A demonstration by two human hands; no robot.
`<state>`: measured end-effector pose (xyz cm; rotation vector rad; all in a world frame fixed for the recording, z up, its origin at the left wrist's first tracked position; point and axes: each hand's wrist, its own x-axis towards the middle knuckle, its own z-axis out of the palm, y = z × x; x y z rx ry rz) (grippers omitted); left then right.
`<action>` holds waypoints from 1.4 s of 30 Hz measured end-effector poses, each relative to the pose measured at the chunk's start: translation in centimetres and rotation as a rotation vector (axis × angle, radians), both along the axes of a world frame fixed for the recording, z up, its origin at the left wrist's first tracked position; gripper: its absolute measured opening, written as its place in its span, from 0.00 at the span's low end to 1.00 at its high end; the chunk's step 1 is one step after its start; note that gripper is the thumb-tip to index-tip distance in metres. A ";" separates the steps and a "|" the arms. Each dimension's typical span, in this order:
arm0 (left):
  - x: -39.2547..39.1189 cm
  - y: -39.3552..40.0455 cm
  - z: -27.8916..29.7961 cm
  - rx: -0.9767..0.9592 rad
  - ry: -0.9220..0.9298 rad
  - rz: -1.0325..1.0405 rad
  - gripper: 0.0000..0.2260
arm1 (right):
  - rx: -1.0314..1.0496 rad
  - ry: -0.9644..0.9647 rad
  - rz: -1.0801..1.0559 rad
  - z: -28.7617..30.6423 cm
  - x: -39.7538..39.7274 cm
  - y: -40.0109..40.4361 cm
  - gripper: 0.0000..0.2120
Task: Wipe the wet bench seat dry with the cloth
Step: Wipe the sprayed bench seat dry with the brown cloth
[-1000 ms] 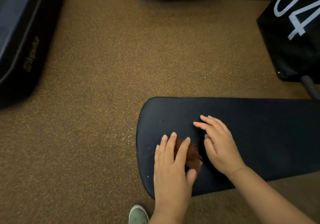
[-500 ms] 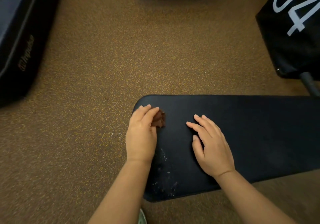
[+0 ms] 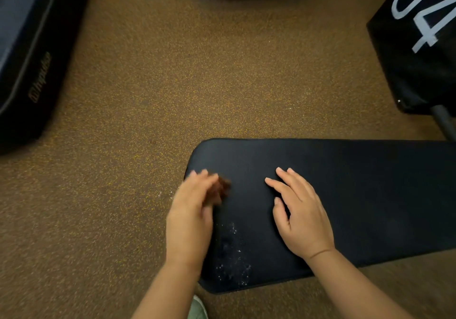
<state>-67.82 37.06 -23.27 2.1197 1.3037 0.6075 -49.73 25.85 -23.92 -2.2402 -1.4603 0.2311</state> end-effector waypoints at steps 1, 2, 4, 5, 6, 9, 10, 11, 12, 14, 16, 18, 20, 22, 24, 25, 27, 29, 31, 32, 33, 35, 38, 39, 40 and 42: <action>-1.1 -1.9 0.0 0.016 -0.001 -0.048 0.30 | -0.001 -0.004 -0.001 0.0 0.0 0.0 0.19; -2.0 -3.1 0.1 0.036 -0.013 -0.085 0.31 | -0.001 -0.008 0.000 0.0 -0.1 0.0 0.19; -2.6 -2.4 0.2 0.066 -0.028 -0.120 0.30 | 0.002 -0.017 0.003 0.0 0.0 0.1 0.19; -2.0 -0.9 0.1 0.075 -0.014 -0.102 0.28 | 0.004 -0.019 0.004 -0.1 0.0 0.1 0.19; -1.0 0.9 0.1 0.086 -0.005 -0.066 0.26 | 0.005 -0.021 0.003 -0.1 0.0 0.0 0.19; 3.1 6.6 0.5 0.015 -0.024 0.093 0.23 | 0.010 -0.027 0.003 -0.1 -0.1 0.0 0.19; 3.9 7.6 0.6 -0.017 -0.050 0.133 0.23 | 0.012 -0.029 0.006 -0.2 0.0 0.0 0.19; 4.3 7.6 0.7 -0.031 -0.060 0.145 0.23 | 0.014 -0.029 0.008 -0.2 0.0 0.0 0.19; 4.1 6.9 0.8 -0.036 -0.055 0.128 0.23 | 0.015 -0.027 0.008 -0.3 0.1 0.0 0.19; 2.3 3.7 0.6 -0.005 -0.038 0.064 0.24 | 0.016 -0.023 0.007 -0.2 0.1 0.0 0.19; -0.2 -0.3 0.4 0.001 -0.054 0.054 0.26 | 0.012 -0.023 0.009 -0.2 0.0 0.0 0.19; -1.7 -3.9 0.3 -0.029 -0.083 0.085 0.30 | 0.005 -0.024 0.011 -0.1 0.1 0.0 0.19; -2.3 -6.8 0.4 -0.049 -0.098 0.087 0.31 | 0.000 -0.024 0.014 -0.1 0.1 0.0 0.19; -2.5 -7.7 0.5 -0.053 -0.100 0.051 0.31 | -0.003 -0.025 0.015 -0.1 0.1 0.0 0.19; -2.3 -5.8 0.5 -0.043 -0.098 0.062 0.31 | 0.001 -0.016 0.018 -0.1 0.2 0.0 0.19; -1.8 -4.2 0.5 -0.039 -0.101 0.113 0.30 | 0.008 -0.011 0.016 -0.1 0.2 0.0 0.19; 0.1 0.0 1.0 -0.066 -0.165 0.258 0.27 | 0.023 -0.006 0.008 -0.2 0.2 0.0 0.19; 2.1 3.2 1.6 -0.104 -0.241 0.331 0.25 | 0.039 -0.004 0.013 -0.2 0.2 -0.1 0.18; 2.9 3.7 1.6 -0.092 -0.232 0.336 0.24 | 0.051 0.005 0.024 -0.4 0.3 0.0 0.18; 2.6 3.1 1.4 -0.086 -0.201 0.328 0.24 | 0.054 0.008 0.024 -0.5 0.4 0.0 0.18; 1.9 2.0 1.2 -0.084 -0.159 0.312 0.25 | 0.057 0.012 0.022 -0.5 0.4 0.0 0.18; 0.1 -1.0 0.8 -0.065 -0.091 0.255 0.28 | 0.059 0.013 0.020 -0.4 0.3 0.0 0.18; -1.3 -5.3 0.8 -0.026 -0.066 0.164 0.32 | 0.041 0.012 0.019 -0.2 0.2 0.0 0.18; -1.3 -6.5 0.8 -0.037 -0.076 0.141 0.33 | 0.034 0.020 0.015 -0.2 0.2 0.0 0.19; -1.1 -7.7 0.8 -0.068 -0.085 0.122 0.34 | 0.028 0.029 0.015 -0.2 0.2 0.0 0.19; -0.4 -10.1 0.8 -0.150 -0.102 0.074 0.36 | 0.017 0.047 0.022 -0.1 0.2 0.0 0.19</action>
